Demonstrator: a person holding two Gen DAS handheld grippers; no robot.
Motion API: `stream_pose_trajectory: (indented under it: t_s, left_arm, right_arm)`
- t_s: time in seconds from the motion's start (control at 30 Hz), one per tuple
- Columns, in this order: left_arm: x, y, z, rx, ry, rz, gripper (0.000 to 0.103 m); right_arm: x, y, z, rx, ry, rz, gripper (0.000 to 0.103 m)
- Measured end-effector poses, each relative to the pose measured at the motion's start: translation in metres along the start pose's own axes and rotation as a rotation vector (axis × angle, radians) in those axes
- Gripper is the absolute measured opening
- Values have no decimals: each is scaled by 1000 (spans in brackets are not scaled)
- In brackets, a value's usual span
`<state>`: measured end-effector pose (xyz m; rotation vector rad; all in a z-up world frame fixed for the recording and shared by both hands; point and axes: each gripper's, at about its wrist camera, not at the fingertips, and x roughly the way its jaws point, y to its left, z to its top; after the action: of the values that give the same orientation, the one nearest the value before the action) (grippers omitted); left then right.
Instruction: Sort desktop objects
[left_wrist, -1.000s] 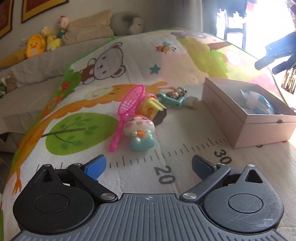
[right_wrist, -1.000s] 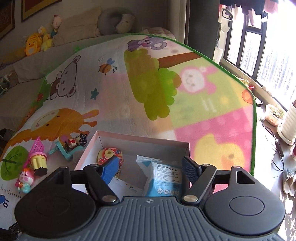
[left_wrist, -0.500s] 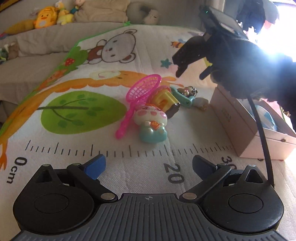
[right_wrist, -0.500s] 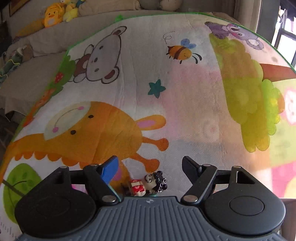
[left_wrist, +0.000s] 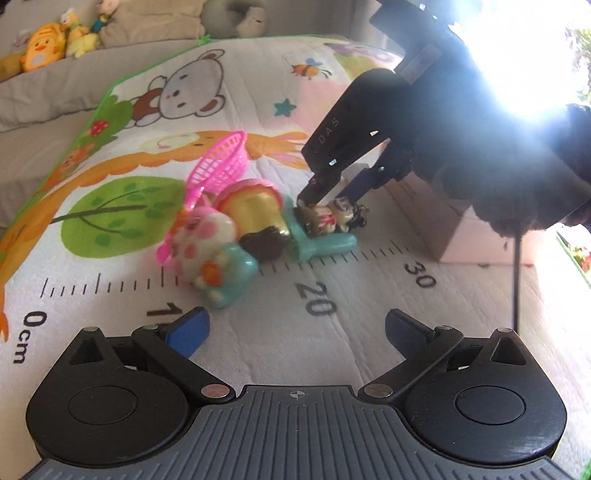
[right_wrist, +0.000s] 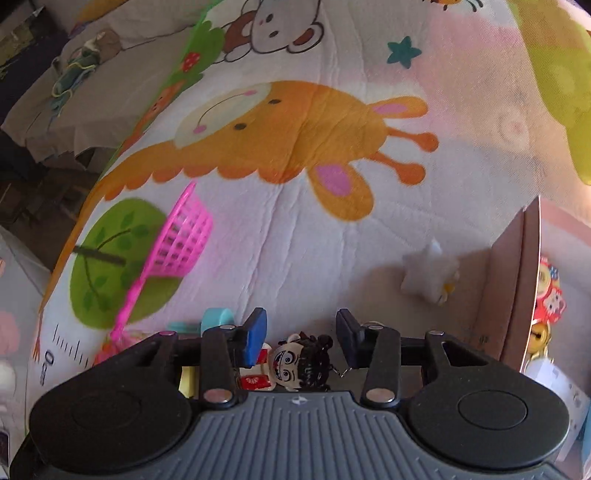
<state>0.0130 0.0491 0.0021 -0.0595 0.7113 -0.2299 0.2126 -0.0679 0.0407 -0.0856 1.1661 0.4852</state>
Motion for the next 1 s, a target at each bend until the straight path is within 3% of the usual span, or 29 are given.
stream_pose_trajectory:
  t_s: [0.2, 0.33, 0.5, 0.67, 0.8, 0.93, 1.0]
  left_arm:
    - [-14, -15, -17, 97, 29, -27, 103]
    - [-13, -21, -17, 91, 34, -7, 103]
    - [-10, -27, -19, 102, 27, 32, 103]
    - [-19, -18, -20, 50, -11, 46, 103]
    - [-28, -7, -21, 4, -32, 48, 103]
    - [-40, 7, -17, -10, -72, 97, 103]
    - [-45, 18, -10, -37, -89, 124, 103]
  right_arm:
    - [-41, 18, -80, -89, 55, 154, 43]
    - [-75, 10, -102, -107, -82, 72, 43]
    - [-90, -13, -61, -58, -176, -45, 43]
    - [-47, -24, 7, -60, -150, -170, 44]
    - [-4, -26, 38, -89, -100, -349, 44]
    - [13, -30, 43, -88, -47, -387, 43]
    - [10, -29, 38, -86, -44, -370, 34]
